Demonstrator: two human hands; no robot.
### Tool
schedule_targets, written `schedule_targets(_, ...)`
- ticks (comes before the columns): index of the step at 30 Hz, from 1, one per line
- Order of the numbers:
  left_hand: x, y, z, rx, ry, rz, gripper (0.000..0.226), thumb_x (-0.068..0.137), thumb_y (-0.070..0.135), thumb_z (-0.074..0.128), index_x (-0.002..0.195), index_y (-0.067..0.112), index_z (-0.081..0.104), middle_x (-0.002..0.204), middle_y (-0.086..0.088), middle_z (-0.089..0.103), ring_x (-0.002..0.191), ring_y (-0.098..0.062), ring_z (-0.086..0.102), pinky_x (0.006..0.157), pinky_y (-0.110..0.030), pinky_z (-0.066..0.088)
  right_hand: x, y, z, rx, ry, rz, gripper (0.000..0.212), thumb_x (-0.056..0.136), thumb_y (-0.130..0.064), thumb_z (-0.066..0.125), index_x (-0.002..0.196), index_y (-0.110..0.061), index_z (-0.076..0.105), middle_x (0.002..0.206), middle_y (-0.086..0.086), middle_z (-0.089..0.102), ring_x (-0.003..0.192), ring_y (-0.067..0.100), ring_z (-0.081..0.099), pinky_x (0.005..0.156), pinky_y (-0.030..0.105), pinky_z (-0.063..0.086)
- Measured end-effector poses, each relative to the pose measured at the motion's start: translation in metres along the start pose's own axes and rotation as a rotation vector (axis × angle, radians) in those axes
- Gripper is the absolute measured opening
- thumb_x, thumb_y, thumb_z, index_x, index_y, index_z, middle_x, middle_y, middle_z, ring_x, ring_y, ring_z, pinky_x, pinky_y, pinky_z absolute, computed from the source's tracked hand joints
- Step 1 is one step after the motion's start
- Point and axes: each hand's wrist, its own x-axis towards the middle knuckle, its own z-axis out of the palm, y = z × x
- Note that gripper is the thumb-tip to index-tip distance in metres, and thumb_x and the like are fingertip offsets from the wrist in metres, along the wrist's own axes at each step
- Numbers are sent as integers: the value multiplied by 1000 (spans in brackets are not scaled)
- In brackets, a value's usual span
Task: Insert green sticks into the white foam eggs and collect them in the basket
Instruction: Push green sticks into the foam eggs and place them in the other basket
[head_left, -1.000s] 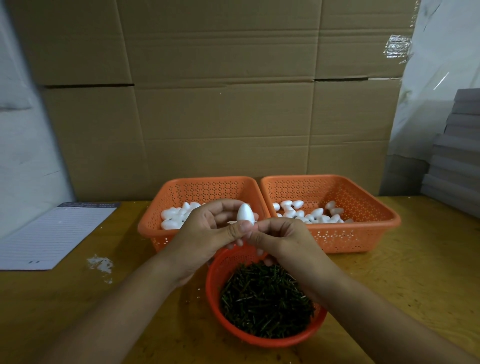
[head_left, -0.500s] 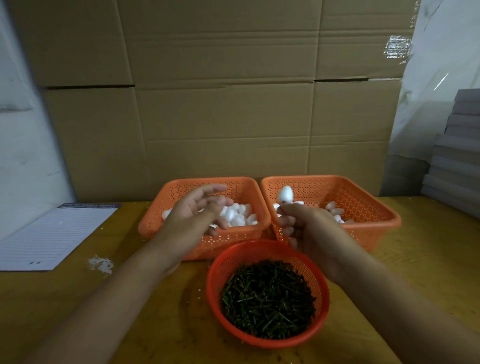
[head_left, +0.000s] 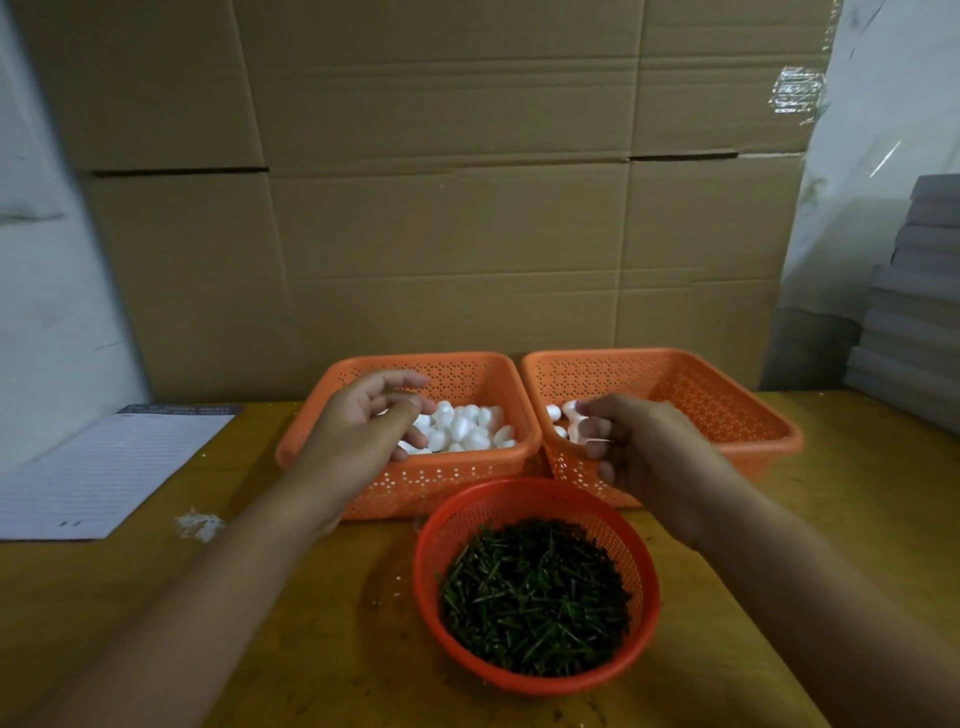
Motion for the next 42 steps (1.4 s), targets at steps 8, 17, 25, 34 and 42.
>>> schedule_targets(8, 20, -3, 1, 182, -22, 57, 20, 94, 12, 66, 100, 30, 70, 89, 16, 73, 77, -3, 70, 68, -18, 49, -20, 22, 25, -1174, -580, -257, 26, 93, -40, 66, 117, -34, 69, 111, -14, 70, 98, -1, 64, 85, 20, 52)
schedule_targets(17, 66, -11, 9, 837, -393, -106, 35, 92, 20, 68, 127, 24, 63, 128, 1, 63, 116, -15, 58, 91, -26, 43, -20, 40, 29, -1344, -655, -320, 41, 90, -44, 66, 129, -34, 61, 129, -15, 60, 115, 6, 56, 99, 32, 49)
schedule_targets(25, 81, -8, 28, 943, -561, -127, 60, 94, 12, 59, 147, 34, 45, 153, 1, 45, 134, -22, 48, 108, -41, 42, -20, 38, 29, -1340, -672, -296, 40, 92, -43, 65, 131, -34, 60, 130, -13, 59, 115, 9, 57, 98, 34, 50)
schedule_targets(34, 83, -14, 39, 1008, -553, -69, 52, 93, 5, 62, 139, 30, 58, 148, -3, 50, 128, -23, 53, 99, -33, 44, -20, 38, 30, -1350, -680, -311, 40, 93, -41, 65, 131, -30, 61, 132, -9, 60, 118, 11, 55, 98, 32, 47)
schedule_targets(42, 79, -19, 30, 848, -399, 45, 25, 93, 24, 64, 118, 24, 70, 116, 1, 68, 105, -16, 63, 92, -35, 52, -20, 38, 29, -1350, -683, -325, 41, 93, -40, 66, 132, -29, 61, 133, -10, 60, 119, 10, 55, 96, 29, 46)
